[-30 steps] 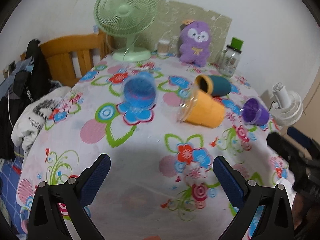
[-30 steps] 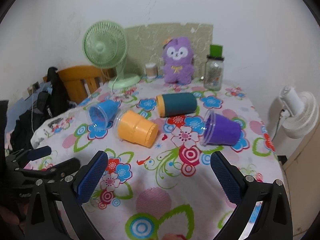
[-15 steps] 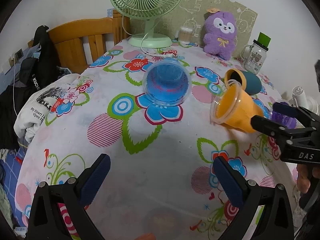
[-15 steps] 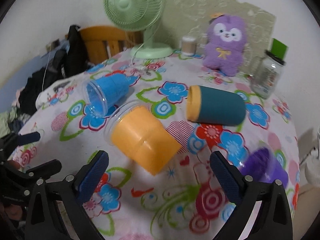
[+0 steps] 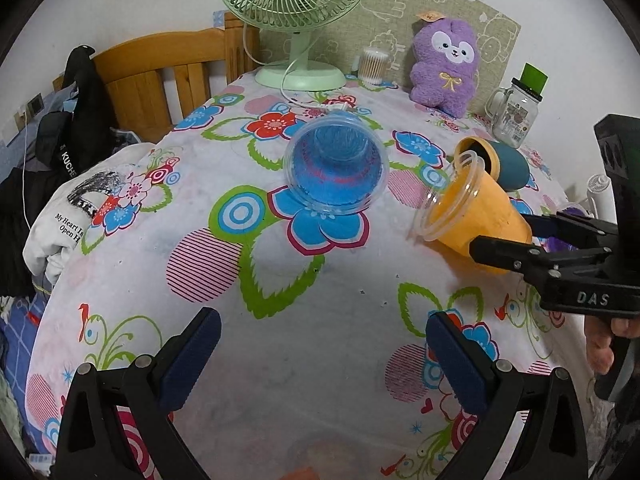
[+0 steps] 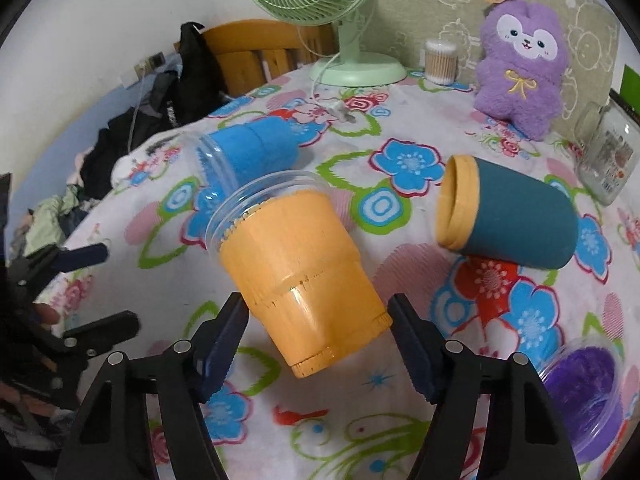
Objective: Flip cup upside down
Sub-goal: 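Grasp the orange cup with the right gripper and lift it, then grasp the orange cup base-up with the left gripper while the right gripper releases it, then hold the orange cup base-up with the left gripper and lower it toward the table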
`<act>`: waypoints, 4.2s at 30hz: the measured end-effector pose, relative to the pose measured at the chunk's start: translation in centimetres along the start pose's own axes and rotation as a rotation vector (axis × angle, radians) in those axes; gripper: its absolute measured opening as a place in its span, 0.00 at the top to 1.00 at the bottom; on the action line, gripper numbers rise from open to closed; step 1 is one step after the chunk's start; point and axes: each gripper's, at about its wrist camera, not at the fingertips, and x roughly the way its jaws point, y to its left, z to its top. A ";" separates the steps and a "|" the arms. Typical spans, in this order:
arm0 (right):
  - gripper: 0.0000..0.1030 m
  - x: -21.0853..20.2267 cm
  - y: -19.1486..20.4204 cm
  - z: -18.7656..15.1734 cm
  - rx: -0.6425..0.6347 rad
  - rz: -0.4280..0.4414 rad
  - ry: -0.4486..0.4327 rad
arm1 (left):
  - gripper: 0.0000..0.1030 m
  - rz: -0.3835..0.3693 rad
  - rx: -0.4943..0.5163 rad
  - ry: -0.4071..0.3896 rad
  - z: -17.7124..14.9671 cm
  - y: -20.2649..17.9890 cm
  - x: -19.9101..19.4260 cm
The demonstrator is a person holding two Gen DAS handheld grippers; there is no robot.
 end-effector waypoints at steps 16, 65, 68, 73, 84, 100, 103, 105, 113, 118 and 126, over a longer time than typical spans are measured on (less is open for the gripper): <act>0.28 -6.0 6.8 -9.9 0.602 -0.099 -0.225 | 0.00 -0.063 0.046 -0.015 -6.6 -0.7 -4.5; 0.06 -13.5 2.5 -17.1 0.686 0.061 -0.374 | 0.45 -0.176 0.095 -0.093 -5.0 -5.6 -6.9; 0.06 -13.5 2.9 -16.9 0.677 0.073 -0.374 | 0.54 -0.166 0.106 -0.092 -4.7 -5.6 -6.8; 0.06 -13.9 3.2 -17.0 0.668 0.066 -0.382 | 0.56 -0.180 0.076 -0.072 -4.7 -5.0 -6.5; 0.06 -14.6 3.2 -17.2 0.674 0.067 -0.404 | 0.61 -0.205 0.105 -0.126 -3.8 -5.7 -8.9; 0.06 -14.3 3.1 -17.4 0.682 0.063 -0.388 | 0.13 -0.180 0.090 -0.078 -4.1 -5.2 -7.0; 0.06 -14.0 3.1 -17.3 0.682 0.063 -0.381 | 0.19 -0.159 0.094 -0.059 -4.2 -5.2 -5.9; 0.06 -13.8 3.1 -17.2 0.684 0.063 -0.377 | 0.43 -0.174 0.095 -0.039 -4.3 -5.2 -5.3; 0.06 -13.2 3.2 -17.0 0.682 0.068 -0.365 | 0.47 -0.199 0.090 -0.078 -3.8 -4.9 -6.7; 0.06 -13.1 3.3 -16.8 0.675 0.073 -0.365 | 0.47 -0.189 0.089 -0.118 -3.1 -4.7 -8.3; 0.06 -13.1 3.5 -16.6 0.669 0.066 -0.367 | 0.47 -0.137 0.109 -0.108 -3.0 -4.8 -8.7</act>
